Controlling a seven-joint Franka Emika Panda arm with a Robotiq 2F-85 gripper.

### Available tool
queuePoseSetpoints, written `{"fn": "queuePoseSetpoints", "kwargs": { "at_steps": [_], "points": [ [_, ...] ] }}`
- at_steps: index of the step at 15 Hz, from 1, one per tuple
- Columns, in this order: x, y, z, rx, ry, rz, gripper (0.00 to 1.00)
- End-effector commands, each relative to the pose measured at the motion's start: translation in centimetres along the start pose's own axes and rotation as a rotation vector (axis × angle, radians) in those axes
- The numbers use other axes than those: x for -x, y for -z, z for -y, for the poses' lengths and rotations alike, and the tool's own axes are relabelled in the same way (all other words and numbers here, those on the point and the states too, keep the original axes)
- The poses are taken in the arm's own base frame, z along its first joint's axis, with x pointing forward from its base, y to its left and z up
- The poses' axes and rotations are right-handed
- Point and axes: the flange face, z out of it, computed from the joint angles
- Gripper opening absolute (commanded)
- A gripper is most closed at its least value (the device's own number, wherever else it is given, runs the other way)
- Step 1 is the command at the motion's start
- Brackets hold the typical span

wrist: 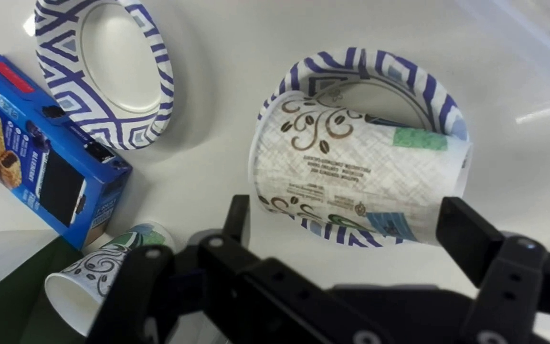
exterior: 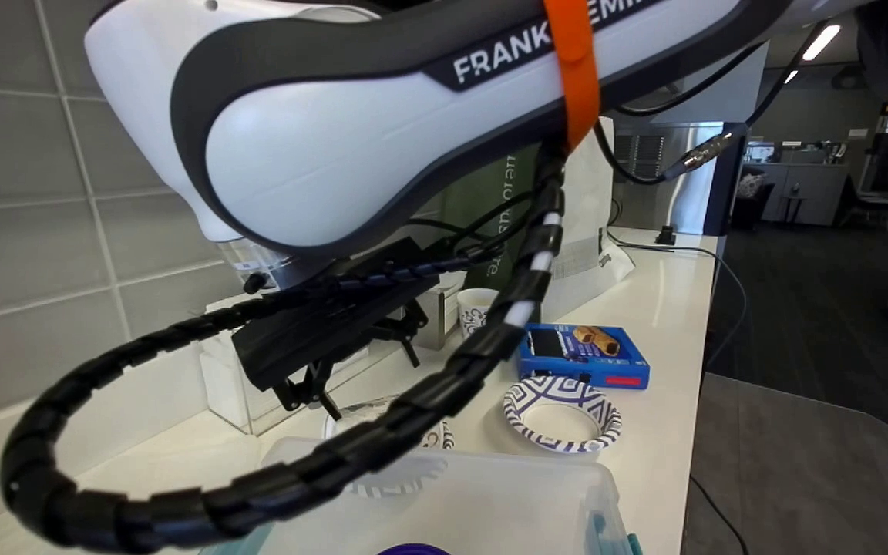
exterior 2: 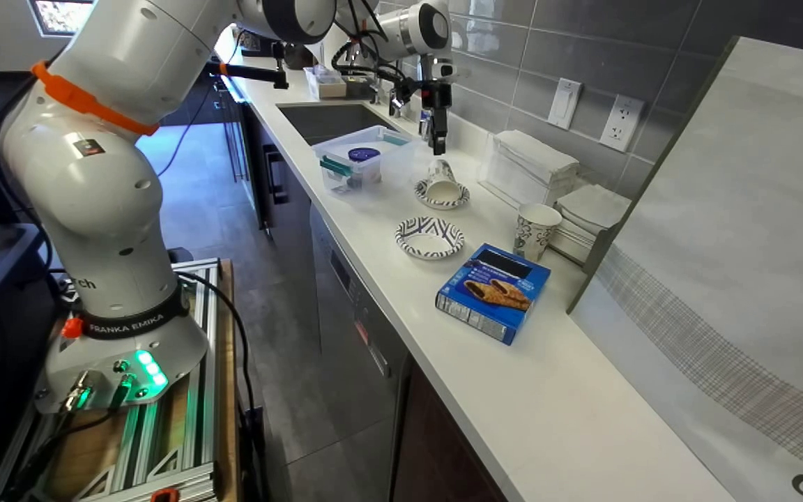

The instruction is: Turn the paper cup on the plate upside down

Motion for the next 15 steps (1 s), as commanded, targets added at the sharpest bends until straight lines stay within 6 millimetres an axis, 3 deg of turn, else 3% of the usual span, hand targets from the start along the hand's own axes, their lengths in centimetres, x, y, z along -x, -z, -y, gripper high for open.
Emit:
{"fn": "queuePoseSetpoints", "kwargs": {
  "at_steps": [1,10,12,14,15],
  "points": [
    [-0.2,-0.6,1.4,-0.007,0.028,0.029,1.00],
    [-0.6,-1.4,1.9,0.002,0.035,0.014,1.00],
    [-0.6,-1.6,1.9,0.004,0.037,0.026,0.89],
    [-0.6,-1.8,1.9,0.007,0.041,0.028,0.86],
    [-0.6,-1.9,1.9,0.009,0.041,0.028,0.78]
  ]
}}
